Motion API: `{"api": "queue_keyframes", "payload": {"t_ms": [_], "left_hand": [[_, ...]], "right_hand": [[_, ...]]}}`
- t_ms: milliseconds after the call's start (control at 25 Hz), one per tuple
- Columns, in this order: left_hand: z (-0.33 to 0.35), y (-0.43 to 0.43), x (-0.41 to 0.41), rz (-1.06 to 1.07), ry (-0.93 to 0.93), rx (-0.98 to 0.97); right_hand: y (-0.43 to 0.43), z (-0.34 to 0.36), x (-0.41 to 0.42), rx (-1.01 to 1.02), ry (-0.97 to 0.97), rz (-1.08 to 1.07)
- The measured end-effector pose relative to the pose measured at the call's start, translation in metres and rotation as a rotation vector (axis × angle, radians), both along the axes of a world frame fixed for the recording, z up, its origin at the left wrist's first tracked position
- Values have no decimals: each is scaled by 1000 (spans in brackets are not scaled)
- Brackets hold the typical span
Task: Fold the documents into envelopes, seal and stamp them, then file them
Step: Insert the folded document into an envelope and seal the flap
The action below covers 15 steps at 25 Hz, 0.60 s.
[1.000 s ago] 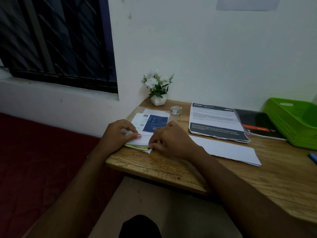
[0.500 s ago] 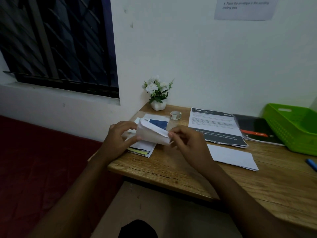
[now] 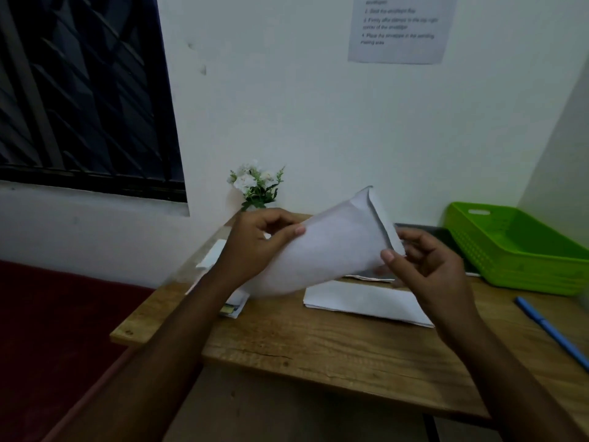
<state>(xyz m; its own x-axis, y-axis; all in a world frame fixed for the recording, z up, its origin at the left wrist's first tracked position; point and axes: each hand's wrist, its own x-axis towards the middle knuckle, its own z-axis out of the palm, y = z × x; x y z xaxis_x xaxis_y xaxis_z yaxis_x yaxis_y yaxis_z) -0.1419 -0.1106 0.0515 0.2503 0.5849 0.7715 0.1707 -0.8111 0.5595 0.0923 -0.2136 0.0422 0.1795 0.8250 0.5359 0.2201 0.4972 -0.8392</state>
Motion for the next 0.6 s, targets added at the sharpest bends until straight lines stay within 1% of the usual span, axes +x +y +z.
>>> {"api": "queue_keyframes", "payload": {"t_ms": [120, 200, 280, 360, 400, 440, 520, 600], "left_hand": [[19, 6, 33, -42, 131, 98], [22, 19, 49, -32, 234, 157], [17, 39, 60, 7, 332, 135], [8, 59, 70, 76, 411, 87], [3, 67, 76, 118, 440, 73], [-3, 73, 82, 155, 453, 71], [-16, 82, 96, 219, 487, 93], [-34, 84, 106, 283, 579, 122]], "right_hand": [[11, 4, 25, 5, -75, -96], [28, 1, 44, -8, -101, -158], [47, -5, 60, -32, -134, -192], [64, -10, 71, -115, -140, -172], [72, -12, 75, -185, -95, -126], [80, -15, 79, -266, -8, -66], [93, -22, 84, -402, 239, 55], [102, -33, 90, -463, 428, 101]]}}
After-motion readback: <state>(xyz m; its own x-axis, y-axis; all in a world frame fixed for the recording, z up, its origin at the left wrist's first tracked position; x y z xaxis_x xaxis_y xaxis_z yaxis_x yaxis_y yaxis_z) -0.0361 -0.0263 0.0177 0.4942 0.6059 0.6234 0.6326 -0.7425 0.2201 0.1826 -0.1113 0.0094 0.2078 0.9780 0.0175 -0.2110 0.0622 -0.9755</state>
